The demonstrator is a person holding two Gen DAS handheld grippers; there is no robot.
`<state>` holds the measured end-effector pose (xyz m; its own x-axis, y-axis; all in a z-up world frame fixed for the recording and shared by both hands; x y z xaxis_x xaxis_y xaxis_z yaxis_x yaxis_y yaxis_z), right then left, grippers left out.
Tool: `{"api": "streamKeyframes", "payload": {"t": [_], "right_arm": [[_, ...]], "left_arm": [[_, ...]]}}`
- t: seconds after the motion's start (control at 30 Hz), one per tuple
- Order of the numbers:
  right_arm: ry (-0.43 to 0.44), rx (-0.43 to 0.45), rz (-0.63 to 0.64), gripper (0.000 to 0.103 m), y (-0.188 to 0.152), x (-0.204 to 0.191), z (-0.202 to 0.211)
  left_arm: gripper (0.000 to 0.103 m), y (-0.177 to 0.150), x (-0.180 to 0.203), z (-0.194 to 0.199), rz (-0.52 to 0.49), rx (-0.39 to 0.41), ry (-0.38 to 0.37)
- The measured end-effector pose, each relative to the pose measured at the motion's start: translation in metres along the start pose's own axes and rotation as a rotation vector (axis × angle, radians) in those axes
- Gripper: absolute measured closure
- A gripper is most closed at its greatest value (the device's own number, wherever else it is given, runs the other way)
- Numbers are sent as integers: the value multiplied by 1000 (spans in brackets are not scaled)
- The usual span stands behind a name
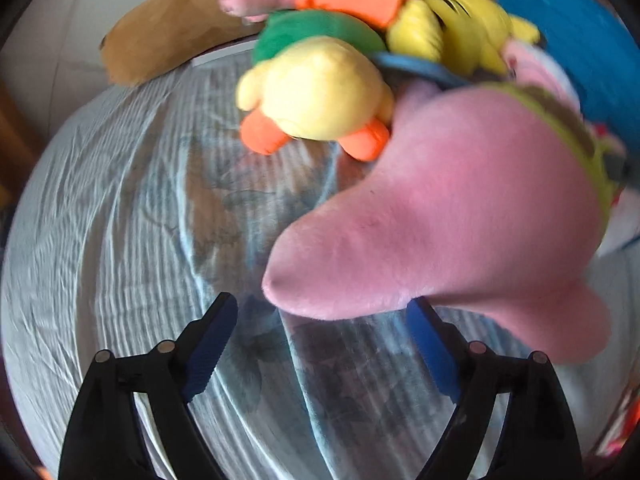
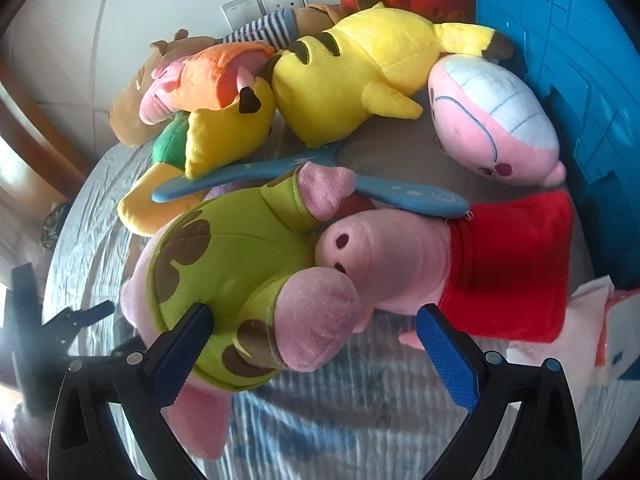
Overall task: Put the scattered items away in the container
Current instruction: 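Close the left tool on the starfish's pink arm while the right tool grips its green shirt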
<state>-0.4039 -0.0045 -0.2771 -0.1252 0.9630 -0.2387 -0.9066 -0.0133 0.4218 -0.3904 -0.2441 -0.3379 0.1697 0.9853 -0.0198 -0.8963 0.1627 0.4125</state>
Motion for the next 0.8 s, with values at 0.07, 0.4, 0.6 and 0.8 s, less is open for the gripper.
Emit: {"api": "streamKeyframes", "payload": {"t": [0.07,0.4,0.6,0.8], "right_arm": [[52,-28,-12,0,-3,-4,-2],[61,58,-39,0,15,-9,-7],[99,24,-33,0,17,-6,-22],[134,18,55,24,9,-20,-3]], "left_arm": [[16,3,4,-2,-23,8,15],[9,20,-11,-19,78,32,-43],[22,15,-20,-20,187,5,-141],[33,8,-28,-1,305,1,-251]]}}
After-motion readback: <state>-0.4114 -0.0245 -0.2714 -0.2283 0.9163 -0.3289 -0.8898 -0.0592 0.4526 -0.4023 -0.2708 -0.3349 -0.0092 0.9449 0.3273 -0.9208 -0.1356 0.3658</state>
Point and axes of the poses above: each gripper's, at about its wrist camera, not at the fingertips, and z roughly against the way its jaws point, x to its right, y to its top, the point moved 4 cm from there along -z, roughly the way its jaws point, and after that the axes turned 2 degrees about y, right-handed, at the moved point
